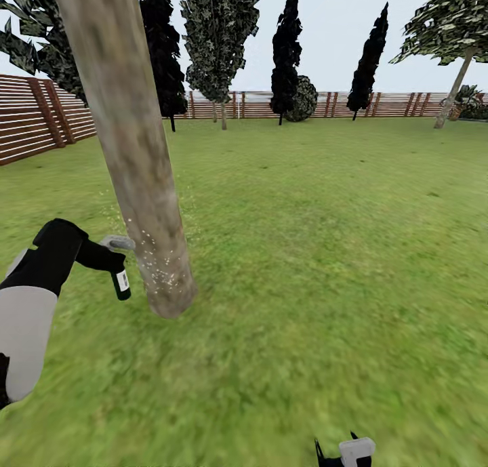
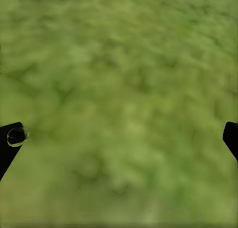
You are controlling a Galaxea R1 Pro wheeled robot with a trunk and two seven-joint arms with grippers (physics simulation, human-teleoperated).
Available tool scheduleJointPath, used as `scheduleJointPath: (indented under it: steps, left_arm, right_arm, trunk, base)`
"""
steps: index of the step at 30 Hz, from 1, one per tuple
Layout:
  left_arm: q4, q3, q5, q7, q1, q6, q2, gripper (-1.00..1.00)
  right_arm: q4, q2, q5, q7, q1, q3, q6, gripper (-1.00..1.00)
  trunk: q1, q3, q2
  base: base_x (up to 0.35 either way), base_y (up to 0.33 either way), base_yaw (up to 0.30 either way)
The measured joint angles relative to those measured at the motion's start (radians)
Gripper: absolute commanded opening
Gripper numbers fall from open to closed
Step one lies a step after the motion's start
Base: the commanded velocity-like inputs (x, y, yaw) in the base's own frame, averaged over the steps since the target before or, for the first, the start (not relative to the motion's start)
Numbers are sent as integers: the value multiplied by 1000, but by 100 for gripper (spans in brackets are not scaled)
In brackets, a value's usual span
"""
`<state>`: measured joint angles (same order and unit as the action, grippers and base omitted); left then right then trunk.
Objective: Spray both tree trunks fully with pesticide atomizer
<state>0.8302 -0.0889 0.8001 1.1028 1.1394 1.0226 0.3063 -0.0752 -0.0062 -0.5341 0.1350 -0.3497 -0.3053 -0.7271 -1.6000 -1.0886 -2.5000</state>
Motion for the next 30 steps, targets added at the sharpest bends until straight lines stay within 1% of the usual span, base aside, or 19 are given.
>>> scheduleJointPath:
  steps: [2, 5, 8, 9, 10, 11, 12, 13, 14, 17, 25, 28, 30]
  left_arm:
    - [1, 0, -1, 0, -2, 0, 3, -100]
    - [0, 1, -2, 3, -6, 1, 4, -100]
    - [2, 1, -4, 65, -6, 2, 5, -100]
    - [2, 1, 0, 76, -6, 1, 5, -100]
    - [3, 2, 11, 79, -6, 0, 5, -100]
    - [3, 0, 65, 81, -6, -3, 4, -100]
    - [5, -3, 99, 86, -6, -2, 4, -100]
    - [9, -5, 132, 115, -4, 0, 4, -100]
    - [12, -4, 143, 142, -3, 2, 4, -100]
    - [14, -5, 152, 156, -3, 1, 5, -100]
    - [15, -10, 155, 158, 0, 0, 6, -100]
    - [15, -12, 198, 158, -1, 0, 6, -100]
    - [15, -13, 205, 158, -2, 1, 5, -100]
  right_arm:
    - [0, 0, 0, 0, 0, 0, 0, 100]
    - [0, 0, 0, 0, 0, 0, 0, 100]
    - [0, 0, 0, 0, 0, 0, 0, 100]
    - [0, 0, 0, 0, 0, 0, 0, 100]
    - [0, 0, 0, 0, 0, 0, 0, 100]
    - [0, 0, 0, 0, 0, 0, 0, 100]
    - [0, 0, 0, 0, 0, 0, 0, 100]
    - [0, 0, 0, 0, 0, 0, 0, 100]
    - [0, 0, 0, 0, 0, 0, 0, 100]
    - [0, 0, 0, 0, 0, 0, 0, 100]
    - [0, 2, 0, 0, 0, 0, 0, 100]
    - [0, 2, 0, 0, 0, 0, 0, 100]
    - [0, 2, 0, 0, 0, 0, 0, 100]
  trunk:
    - [0, 0, 0]
    - [0, 0, 0]
    - [0, 0, 0]
    - [0, 0, 0]
    - [0, 0, 0]
    - [0, 0, 0]
    - [0, 0, 0]
    - [0, 0, 0]
    - [0, 0, 0]
    - [0, 0, 0]
    - [0, 0, 0]
    - [0, 0, 0]
    - [0, 0, 0]
  base:
    - [0, -55, 0]
    - [0, -224, 0]
    - [0, -270, 0]
    - [0, -274, 0]
    - [0, -275, 0]
    - [0, -275, 0]
    - [0, -275, 0]
    - [0, -275, 0]
    - [0, -275, 0]
    - [0, -275, 130]
    - [1, -275, 273]
    - [106, -270, 215]
    - [183, -238, 39]
